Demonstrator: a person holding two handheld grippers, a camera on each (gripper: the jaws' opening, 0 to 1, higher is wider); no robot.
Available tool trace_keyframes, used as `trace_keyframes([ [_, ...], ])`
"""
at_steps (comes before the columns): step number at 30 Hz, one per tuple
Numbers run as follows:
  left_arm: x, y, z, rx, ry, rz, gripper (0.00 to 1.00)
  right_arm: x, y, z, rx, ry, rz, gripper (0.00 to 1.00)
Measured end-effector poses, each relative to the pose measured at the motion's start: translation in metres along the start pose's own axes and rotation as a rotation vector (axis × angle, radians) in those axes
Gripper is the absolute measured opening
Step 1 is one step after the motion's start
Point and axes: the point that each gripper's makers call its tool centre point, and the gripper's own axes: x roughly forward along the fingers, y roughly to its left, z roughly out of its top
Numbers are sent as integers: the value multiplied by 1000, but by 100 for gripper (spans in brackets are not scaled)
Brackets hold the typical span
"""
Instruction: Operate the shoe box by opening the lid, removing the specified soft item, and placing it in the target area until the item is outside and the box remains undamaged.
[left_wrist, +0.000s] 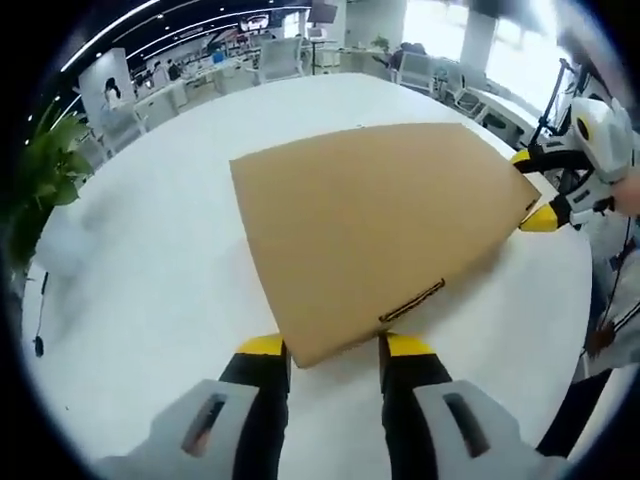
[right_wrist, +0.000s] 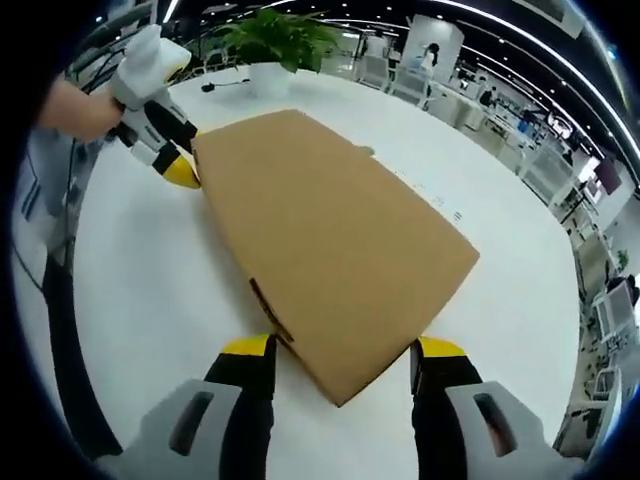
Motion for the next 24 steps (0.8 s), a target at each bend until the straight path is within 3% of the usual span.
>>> trace_keyframes([
  [7, -1, -1, -3, -4, -1, 24, 33, 0, 0, 0, -10, -1, 11, 53],
  [10, -2, 0, -4, -32, -1, 16, 33, 2, 4, -3, 80, 4, 50, 50],
  [12, -2, -1, -4, -30, 0, 19, 33, 1, 2, -1, 39, -15, 41, 50],
  [18, -4, -4, -8, -51, 2, 27, 33, 2, 2, -2, -4, 10, 30, 50],
  [24, -6, -6, -10, -63, 2, 22, 33, 1, 3, -3, 0, 3, 36, 50],
])
